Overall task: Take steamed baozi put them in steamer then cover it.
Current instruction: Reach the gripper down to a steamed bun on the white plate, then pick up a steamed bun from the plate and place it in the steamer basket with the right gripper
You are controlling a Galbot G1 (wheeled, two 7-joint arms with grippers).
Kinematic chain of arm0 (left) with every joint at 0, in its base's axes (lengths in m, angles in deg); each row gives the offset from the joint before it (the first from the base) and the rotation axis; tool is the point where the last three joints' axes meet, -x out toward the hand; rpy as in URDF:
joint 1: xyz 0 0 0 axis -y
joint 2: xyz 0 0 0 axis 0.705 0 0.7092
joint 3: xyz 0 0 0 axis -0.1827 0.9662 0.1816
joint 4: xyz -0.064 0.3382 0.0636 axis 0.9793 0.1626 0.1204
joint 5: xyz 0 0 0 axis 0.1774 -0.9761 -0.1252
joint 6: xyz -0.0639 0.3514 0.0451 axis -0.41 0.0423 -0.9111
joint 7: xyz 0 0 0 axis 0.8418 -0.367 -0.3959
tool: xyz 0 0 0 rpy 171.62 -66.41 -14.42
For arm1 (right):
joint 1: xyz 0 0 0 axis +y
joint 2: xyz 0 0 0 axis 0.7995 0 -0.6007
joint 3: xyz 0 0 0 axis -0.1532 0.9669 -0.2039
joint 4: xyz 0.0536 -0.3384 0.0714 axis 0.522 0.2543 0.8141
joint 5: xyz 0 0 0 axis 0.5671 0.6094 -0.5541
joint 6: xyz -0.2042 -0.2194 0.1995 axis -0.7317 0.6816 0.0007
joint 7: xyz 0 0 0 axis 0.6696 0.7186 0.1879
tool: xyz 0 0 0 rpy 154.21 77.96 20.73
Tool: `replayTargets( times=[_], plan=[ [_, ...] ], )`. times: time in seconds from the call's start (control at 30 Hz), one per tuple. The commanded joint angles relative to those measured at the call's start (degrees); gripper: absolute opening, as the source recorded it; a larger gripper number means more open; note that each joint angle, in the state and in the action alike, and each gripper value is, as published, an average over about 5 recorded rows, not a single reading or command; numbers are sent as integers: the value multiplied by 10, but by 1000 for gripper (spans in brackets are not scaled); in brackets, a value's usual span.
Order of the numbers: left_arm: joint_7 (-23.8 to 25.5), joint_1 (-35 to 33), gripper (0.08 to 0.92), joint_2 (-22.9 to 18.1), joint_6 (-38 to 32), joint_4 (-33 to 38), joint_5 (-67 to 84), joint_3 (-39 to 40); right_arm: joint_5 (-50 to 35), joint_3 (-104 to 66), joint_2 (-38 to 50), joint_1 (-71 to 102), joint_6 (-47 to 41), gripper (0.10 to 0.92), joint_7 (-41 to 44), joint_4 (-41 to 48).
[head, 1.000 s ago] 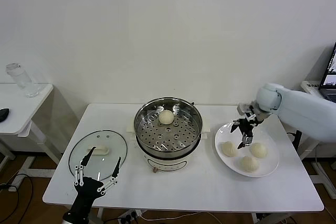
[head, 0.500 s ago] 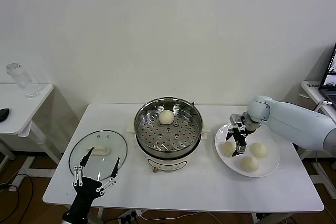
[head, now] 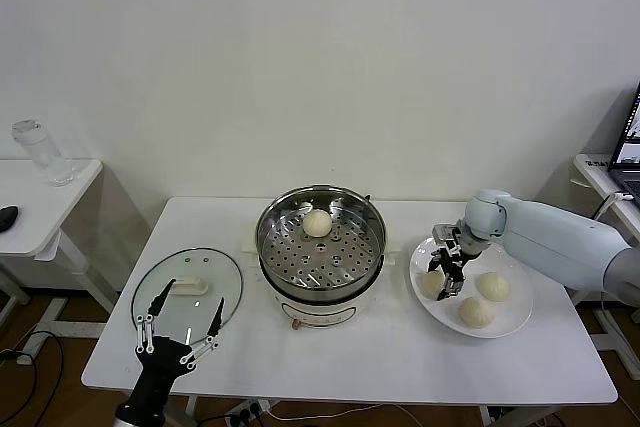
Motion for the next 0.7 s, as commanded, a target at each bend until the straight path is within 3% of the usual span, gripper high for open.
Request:
replayTargets(
  times=[0.03,0.37,0.7],
  plan=[
    [-1,-1,823,1,0,2,2,-2,6,0,5,-17,-1,701,2,-9],
    [-1,4,823,6,1,7,1,4,9,39,-2,-202,12,670,117,-29],
    [-2,13,823,13,0,5,1,16,-128,122,-100,-397,-10,645,157,-92]
  ],
)
